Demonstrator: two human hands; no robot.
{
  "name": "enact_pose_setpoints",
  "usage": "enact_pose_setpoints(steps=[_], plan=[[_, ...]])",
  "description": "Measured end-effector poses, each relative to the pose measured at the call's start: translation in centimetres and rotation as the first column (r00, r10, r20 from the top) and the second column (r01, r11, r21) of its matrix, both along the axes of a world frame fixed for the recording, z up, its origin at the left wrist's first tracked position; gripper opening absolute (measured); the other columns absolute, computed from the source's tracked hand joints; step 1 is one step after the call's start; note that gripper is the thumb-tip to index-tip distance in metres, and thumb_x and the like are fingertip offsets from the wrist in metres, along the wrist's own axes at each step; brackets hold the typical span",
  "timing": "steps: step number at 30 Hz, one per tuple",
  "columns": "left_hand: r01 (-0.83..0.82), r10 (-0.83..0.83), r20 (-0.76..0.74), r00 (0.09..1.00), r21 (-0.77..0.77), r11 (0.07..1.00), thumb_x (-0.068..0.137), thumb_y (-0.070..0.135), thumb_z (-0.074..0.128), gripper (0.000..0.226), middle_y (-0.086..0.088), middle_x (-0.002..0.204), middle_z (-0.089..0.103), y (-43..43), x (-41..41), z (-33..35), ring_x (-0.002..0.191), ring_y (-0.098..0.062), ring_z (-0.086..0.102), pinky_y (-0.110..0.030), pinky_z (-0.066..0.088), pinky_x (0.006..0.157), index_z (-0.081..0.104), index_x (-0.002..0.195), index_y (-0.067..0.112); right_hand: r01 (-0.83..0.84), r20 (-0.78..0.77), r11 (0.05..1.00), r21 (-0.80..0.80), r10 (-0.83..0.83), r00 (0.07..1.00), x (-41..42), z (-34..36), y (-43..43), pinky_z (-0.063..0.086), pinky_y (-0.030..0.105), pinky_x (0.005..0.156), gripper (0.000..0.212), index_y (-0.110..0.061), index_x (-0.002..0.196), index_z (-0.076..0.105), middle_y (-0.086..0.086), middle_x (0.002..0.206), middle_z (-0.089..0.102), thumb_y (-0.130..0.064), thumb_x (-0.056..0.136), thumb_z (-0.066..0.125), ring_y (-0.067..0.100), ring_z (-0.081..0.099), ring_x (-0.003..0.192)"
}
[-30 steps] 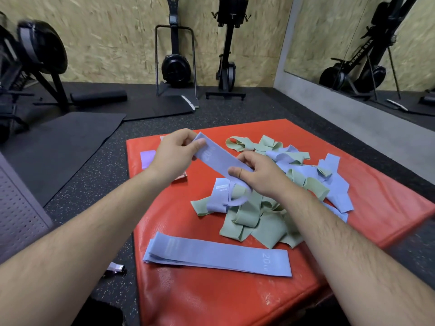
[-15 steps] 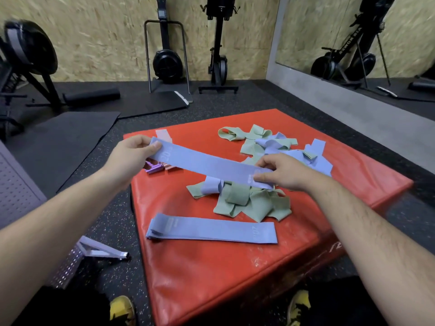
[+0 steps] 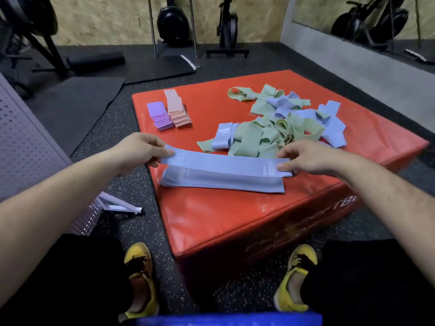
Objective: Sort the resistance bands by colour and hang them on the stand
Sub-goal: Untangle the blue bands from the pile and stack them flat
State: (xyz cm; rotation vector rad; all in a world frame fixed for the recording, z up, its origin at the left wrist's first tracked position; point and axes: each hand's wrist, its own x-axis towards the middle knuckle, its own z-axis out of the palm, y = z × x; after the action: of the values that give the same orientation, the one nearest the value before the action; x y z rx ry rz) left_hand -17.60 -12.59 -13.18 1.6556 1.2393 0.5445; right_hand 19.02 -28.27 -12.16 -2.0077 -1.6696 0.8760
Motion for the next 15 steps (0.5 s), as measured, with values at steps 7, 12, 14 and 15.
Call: enact_pose_setpoints(steps=[7, 12, 14, 15], plan=[[-0.028, 0.033, -0.082, 0.996, 0.054, 0.998, 0.080, 0.010, 0.082, 0.024, -0.006, 0.069, 0.059, -0.5, -0.2, -2.5, 0.054, -0.016, 0.052, -0.018, 0.046, 0.044, 0.064, 0.094, 0.004, 0.003, 0.104, 0.998, 0.061, -0.009, 0.995, -0.7, -2.9, 0.2, 0.043, 0.029, 0.063, 0.022, -0.019, 0.088, 0.065, -0.001, 0.065, 0.055, -0.013, 0.077, 0.084, 0.009, 0.051, 0.052], [0.024, 0.012, -0.201, 0.980, 0.179, 0.984, 0.080, 0.018, 0.083, 0.023, -0.005, 0.066, 0.060, -0.7, 0.2, -3.9, 0.055, -0.018, 0.054, -0.026, 0.043, 0.053, 0.064, 0.093, 0.012, -0.035, 0.217, 0.997, 0.064, 0.020, 0.976, -1.1, -3.7, 0.6, 0.040, 0.024, 0.061, 0.017, -0.021, 0.086, 0.070, -0.009, 0.073, 0.058, -0.015, 0.078, 0.083, 0.004, 0.052, 0.059], [0.079, 0.002, -0.306, 0.952, 0.251, 0.965, 0.081, 0.023, 0.082, 0.022, -0.004, 0.067, 0.060, -0.7, 0.4, -4.3, 0.058, -0.018, 0.055, -0.029, 0.041, 0.056, 0.064, 0.092, 0.016, -0.048, 0.249, 0.996, 0.072, 0.028, 0.968, -1.2, -4.1, 0.7, 0.040, 0.021, 0.062, 0.015, -0.021, 0.087, 0.071, -0.010, 0.079, 0.060, -0.016, 0.078, 0.082, 0.005, 0.053, 0.068], [0.105, -0.002, -0.346, 0.938, 0.279, 0.955, 0.081, 0.024, 0.080, 0.021, -0.003, 0.068, 0.060, -0.7, 0.5, -4.4, 0.060, -0.018, 0.054, -0.030, 0.040, 0.057, 0.064, 0.093, 0.017, -0.061, 0.265, 0.995, 0.073, 0.040, 0.963, -1.3, -4.2, 0.6, 0.041, 0.020, 0.062, 0.014, -0.021, 0.088, 0.072, -0.009, 0.080, 0.060, -0.017, 0.078, 0.081, 0.007, 0.054, 0.069]])
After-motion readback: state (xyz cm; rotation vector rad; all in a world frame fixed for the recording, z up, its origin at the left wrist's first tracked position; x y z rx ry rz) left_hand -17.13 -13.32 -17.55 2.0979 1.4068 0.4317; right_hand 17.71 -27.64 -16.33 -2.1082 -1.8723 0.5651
